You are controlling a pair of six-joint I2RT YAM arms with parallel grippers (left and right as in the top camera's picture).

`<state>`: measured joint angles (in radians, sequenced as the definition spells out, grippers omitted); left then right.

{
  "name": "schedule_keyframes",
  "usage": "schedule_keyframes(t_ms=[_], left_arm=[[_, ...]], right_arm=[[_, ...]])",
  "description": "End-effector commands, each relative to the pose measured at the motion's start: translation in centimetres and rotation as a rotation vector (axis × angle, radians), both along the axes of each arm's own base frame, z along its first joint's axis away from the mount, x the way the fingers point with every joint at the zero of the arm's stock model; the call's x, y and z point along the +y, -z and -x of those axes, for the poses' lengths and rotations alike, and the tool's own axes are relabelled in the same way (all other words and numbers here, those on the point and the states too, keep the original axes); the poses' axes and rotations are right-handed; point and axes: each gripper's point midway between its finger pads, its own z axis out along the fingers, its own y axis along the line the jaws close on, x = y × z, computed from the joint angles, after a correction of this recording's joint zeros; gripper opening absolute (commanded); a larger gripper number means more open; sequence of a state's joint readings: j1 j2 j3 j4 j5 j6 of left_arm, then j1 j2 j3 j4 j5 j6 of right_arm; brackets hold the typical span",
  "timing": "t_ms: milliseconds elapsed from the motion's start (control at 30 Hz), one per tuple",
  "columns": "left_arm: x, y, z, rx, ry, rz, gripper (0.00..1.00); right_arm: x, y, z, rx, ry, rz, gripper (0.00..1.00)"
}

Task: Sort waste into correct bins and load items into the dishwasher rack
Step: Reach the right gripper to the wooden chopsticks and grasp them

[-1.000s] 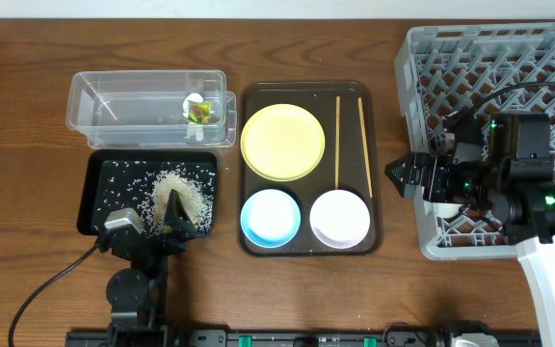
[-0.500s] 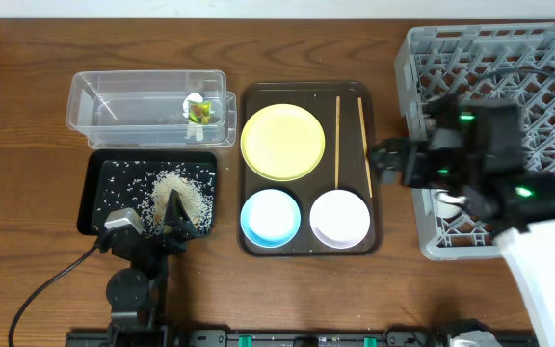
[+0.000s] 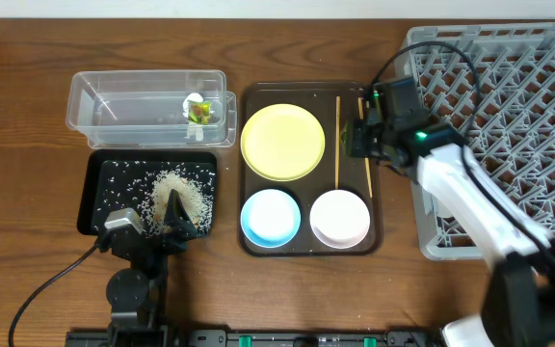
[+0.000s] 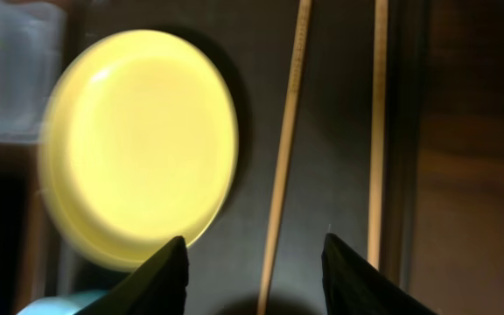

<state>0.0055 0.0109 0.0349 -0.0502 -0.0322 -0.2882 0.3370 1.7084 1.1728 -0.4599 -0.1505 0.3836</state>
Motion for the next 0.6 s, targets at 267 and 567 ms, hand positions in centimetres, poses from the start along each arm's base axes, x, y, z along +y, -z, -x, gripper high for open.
schedule_keyframes(t_ms=[267, 567], left_arm=[[0.1, 1.8, 0.0, 0.043, -0.006, 0.005, 0.95], [0.1, 1.8, 0.0, 0.043, -0.006, 0.005, 0.95]], right_arm=[[0.0, 8.3, -2.3, 0.059, 0.038, 0.082, 0.42], [-1.1, 11.8, -0.7, 0.120, 0.029, 0.251, 0.34]])
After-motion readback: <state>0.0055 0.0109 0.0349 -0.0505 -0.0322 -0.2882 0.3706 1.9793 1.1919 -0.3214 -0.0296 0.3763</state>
